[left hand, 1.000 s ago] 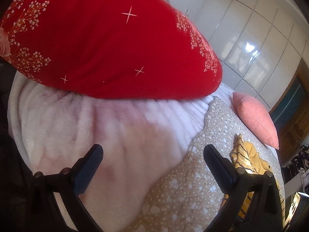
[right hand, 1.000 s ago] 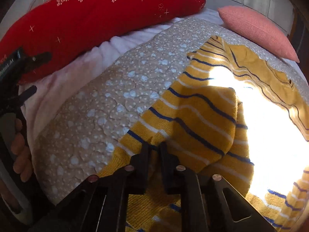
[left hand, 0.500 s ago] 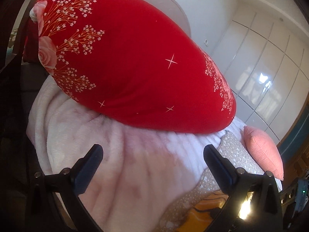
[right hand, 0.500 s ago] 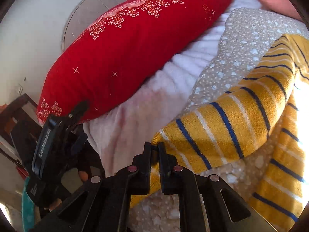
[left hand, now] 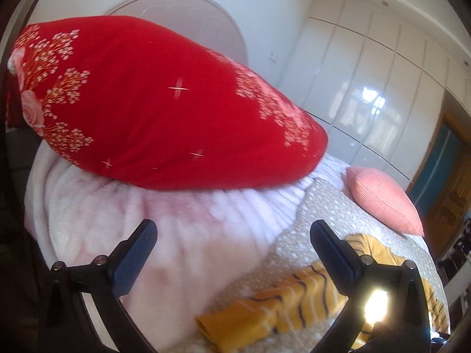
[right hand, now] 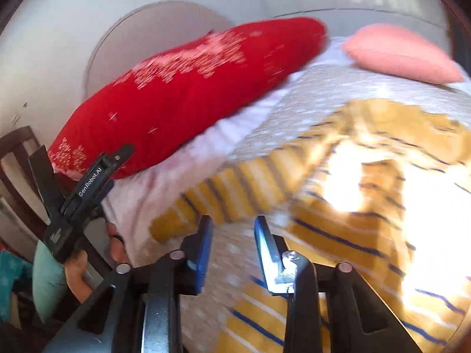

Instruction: Fold small clothes

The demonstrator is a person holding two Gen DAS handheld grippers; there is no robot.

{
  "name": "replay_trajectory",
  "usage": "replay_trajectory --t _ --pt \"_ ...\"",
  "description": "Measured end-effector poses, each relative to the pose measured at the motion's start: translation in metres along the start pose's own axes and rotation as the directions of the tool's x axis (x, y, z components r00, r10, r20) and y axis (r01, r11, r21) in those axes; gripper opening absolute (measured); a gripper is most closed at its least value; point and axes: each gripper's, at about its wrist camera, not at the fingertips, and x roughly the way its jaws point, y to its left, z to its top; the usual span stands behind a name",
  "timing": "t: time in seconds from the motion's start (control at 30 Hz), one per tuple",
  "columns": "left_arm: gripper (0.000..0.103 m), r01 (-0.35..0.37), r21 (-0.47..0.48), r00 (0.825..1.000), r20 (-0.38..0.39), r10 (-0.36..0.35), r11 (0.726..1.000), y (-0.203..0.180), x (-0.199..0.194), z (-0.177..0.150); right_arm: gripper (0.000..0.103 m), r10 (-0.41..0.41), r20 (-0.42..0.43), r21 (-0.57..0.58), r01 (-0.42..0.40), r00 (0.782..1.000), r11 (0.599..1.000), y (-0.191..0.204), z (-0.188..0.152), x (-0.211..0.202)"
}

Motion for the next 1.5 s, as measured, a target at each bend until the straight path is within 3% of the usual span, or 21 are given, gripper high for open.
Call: replay_trajectory --t 0.1,0.2,0.3,0.43,0.53,0.6,0.67,0.73,0.8,0.83,0.87,0.9,0.93,1.0,1.07,1.1,1.17,1.23,1.33,1.43,1.5 --pt "0.103 0.106 0.050 0.994 -0.044 -0.103 0.993 -0.028 -0.005 -0.012 0.035 -0.107 -0.007 0.116 0.107 0.994 0.988 -0.053 -0.031 -0.044" --pt "0.103 0.226 0.119 0.971 -0.108 -0.214 0.967 -0.063 -0.014 -0.032 0.035 -0.205 0.004 0.326 0.192 0.979 0.926 -0.124 -0.074 -0.094" --pt "0.103 0.348 0.214 0.933 -0.173 -0.316 0.912 -0.104 -0.025 -0.060 0.041 -0.323 0.040 0.559 0.246 0.946 0.791 -0.195 -0.123 -0.149" --pt "0.103 0.487 0.335 0.867 -0.295 -0.401 0.807 -0.156 -0.033 -0.102 0.057 -0.450 0.068 0.759 0.247 0.890 0.602 -0.262 -0.176 -0.207" --pt "0.103 0.494 0.407 0.864 -0.329 -0.382 0.768 -0.179 -0.031 -0.128 0.058 -0.478 0.139 0.865 0.129 0.868 0.485 -0.304 -0.202 -0.241" --pt "0.103 0.482 0.432 0.870 -0.340 -0.357 0.763 -0.185 -0.025 -0.139 0.060 -0.506 0.197 0.913 0.030 0.840 0.406 -0.326 -0.217 -0.256" --pt "0.103 0.466 0.426 0.873 -0.361 -0.327 0.775 -0.184 -0.015 -0.144 0.060 -0.538 0.242 0.942 -0.063 0.807 0.329 -0.346 -0.227 -0.268" --pt "0.103 0.470 0.375 0.859 -0.401 -0.318 0.799 -0.176 -0.002 -0.144 0.059 -0.568 0.265 0.956 -0.135 0.779 0.261 -0.363 -0.233 -0.277" --pt "0.103 0.478 0.294 0.838 -0.436 -0.328 0.828 -0.165 0.008 -0.138 0.045 -0.593 0.236 0.966 -0.118 0.770 0.232 -0.373 -0.227 -0.283" --pt "0.103 0.477 0.246 0.827 -0.450 -0.336 0.844 -0.159 0.014 -0.134 0.036 -0.602 0.204 0.968 -0.070 0.772 0.239 -0.378 -0.220 -0.286" --pt "0.103 0.477 0.200 0.816 -0.462 -0.347 0.856 -0.153 0.018 -0.129 0.014 -0.620 0.156 0.967 0.010 0.769 0.255 -0.381 -0.209 -0.291" --pt "0.103 0.474 0.160 0.808 -0.469 -0.356 0.866 -0.146 0.022 -0.124 0.007 -0.649 0.095 0.955 0.115 0.755 0.274 -0.381 -0.195 -0.295" --pt "0.103 0.465 0.132 0.810 -0.463 -0.360 0.876 -0.139 0.023 -0.117 0.007 -0.684 0.043 0.929 0.223 0.728 0.295 -0.379 -0.179 -0.299" --pt "0.103 0.442 0.116 0.838 -0.407 -0.364 0.889 -0.125 0.020 -0.098 0.007 -0.741 -0.012 0.863 0.381 0.671 0.332 -0.373 -0.144 -0.308" --pt "0.103 0.396 0.120 0.885 -0.315 -0.343 0.911 -0.109 0.011 -0.077 0.007 -0.772 0.003 0.807 0.455 0.635 0.377 -0.360 -0.105 -0.320" --pt "0.103 0.368 0.118 0.905 -0.274 -0.326 0.922 -0.101 0.009 -0.066 0.007 -0.782 0.023 0.779 0.480 0.622 0.405 -0.353 -0.081 -0.323" --pt "0.103 0.305 0.105 0.938 -0.203 -0.280 0.947 -0.083 0.007 -0.049 0.007 -0.782 0.082 0.719 0.507 0.617 0.475 -0.340 -0.035 -0.325" --pt "0.103 0.250 0.081 0.959 -0.159 -0.235 0.965 -0.066 0.009 -0.035 0.007 -0.745 0.147 0.660 0.497 0.651 0.564 -0.316 0.010 -0.312" --pt "0.103 0.194 0.040 0.973 -0.137 -0.187 0.980 -0.043 0.017 -0.022 0.007 -0.630 0.216 0.551 0.440 0.746 0.709 -0.273 0.075 -0.257" --pt "0.103 0.163 -0.005 0.976 -0.143 -0.162 0.987 -0.026 0.027 -0.016 0.007 -0.493 0.205 0.408 0.384 0.845 0.828 -0.228 0.124 -0.171" --pt "0.103 0.146 -0.023 0.977 -0.152 -0.147 0.989 -0.017 0.032 -0.014 0.007 -0.411 0.165 0.313 0.348 0.897 0.884 -0.198 0.142 -0.108"
